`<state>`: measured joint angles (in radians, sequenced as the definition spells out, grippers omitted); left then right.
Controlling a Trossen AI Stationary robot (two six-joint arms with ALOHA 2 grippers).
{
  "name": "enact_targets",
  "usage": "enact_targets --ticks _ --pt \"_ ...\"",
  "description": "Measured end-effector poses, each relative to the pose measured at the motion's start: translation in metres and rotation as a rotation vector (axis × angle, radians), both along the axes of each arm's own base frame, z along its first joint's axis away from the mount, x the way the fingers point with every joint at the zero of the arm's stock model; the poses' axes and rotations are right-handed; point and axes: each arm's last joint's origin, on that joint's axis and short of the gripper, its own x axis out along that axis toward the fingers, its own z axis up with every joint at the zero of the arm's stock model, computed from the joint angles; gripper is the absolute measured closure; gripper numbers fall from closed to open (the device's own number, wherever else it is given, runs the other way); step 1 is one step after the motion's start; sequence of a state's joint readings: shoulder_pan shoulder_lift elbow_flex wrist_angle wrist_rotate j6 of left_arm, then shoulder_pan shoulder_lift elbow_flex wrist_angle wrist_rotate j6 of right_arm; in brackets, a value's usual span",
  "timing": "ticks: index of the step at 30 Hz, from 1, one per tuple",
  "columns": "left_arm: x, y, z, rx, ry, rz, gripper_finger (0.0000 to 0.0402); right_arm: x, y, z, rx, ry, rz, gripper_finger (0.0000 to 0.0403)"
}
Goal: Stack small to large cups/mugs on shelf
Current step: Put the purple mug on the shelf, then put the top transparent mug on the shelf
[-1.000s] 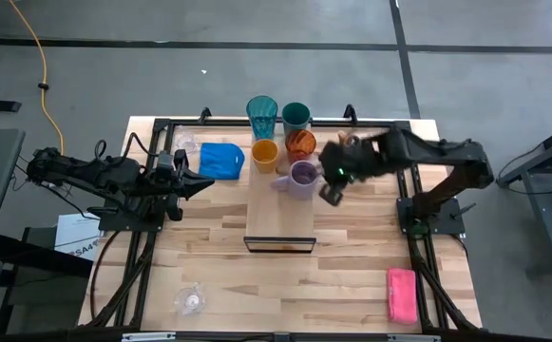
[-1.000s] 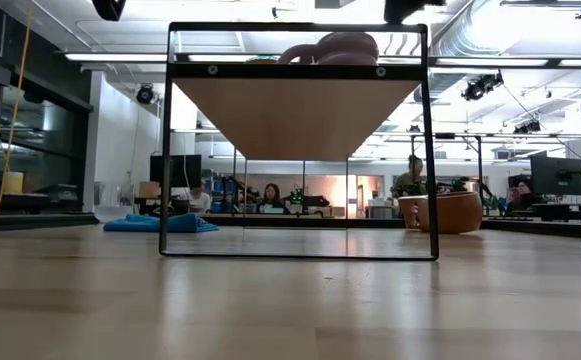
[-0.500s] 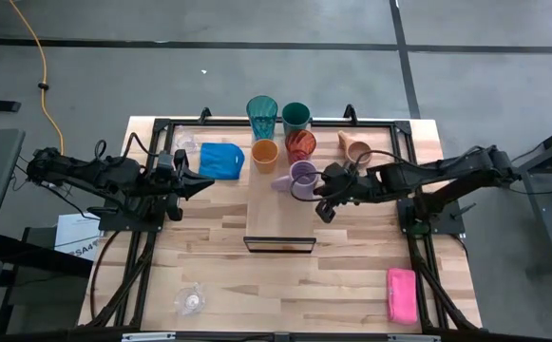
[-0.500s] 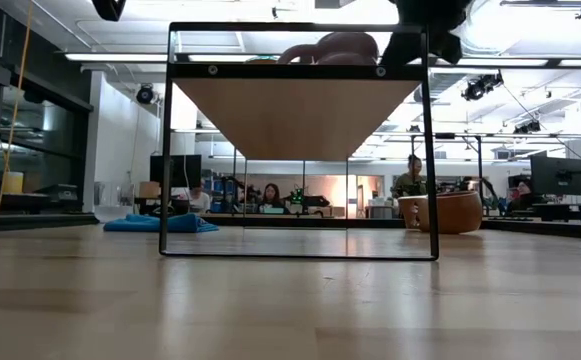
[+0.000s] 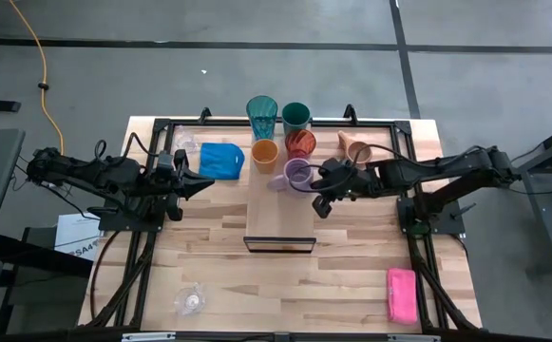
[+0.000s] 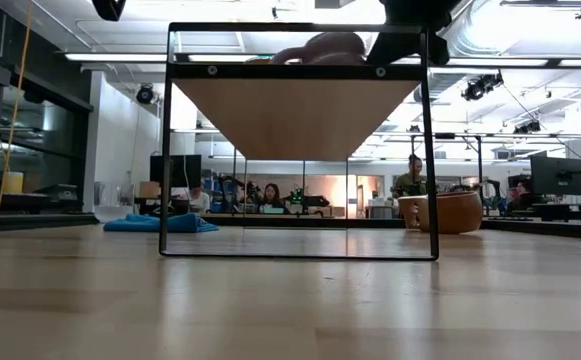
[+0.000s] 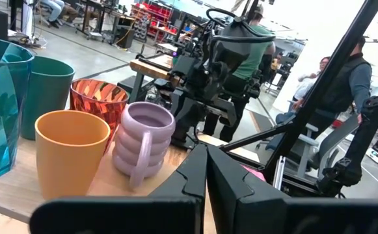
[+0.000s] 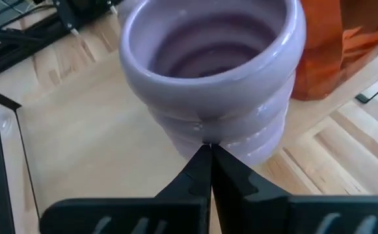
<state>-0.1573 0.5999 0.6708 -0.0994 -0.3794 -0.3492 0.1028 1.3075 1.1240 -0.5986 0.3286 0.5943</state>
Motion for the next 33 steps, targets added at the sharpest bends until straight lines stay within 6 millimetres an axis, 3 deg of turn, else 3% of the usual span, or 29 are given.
enact_targets --ticks 10,18,22,33 --pt "0.0 0.0 0.0 0.0 0.0 0.0 0.0401 -0.018 0.001 0.003 0.026 0.076 0.04 0.0403" --pt "0.0 0.0 0.003 -0.026 -0.033 0.0 0.0401 -0.064 0.005 0.037 -0.01 -0.018 0.177 0.0403" --pt "0.0 0.0 0.005 -0.025 -0.051 0.0 0.0401 -0.085 0.007 0.04 -0.026 -0.19 0.208 0.0403" --pt "0.0 0.0 0.005 -0.015 -0.049 0.0 0.0401 -0.106 0.006 -0.008 0.023 -0.891 0.304 0.0403"
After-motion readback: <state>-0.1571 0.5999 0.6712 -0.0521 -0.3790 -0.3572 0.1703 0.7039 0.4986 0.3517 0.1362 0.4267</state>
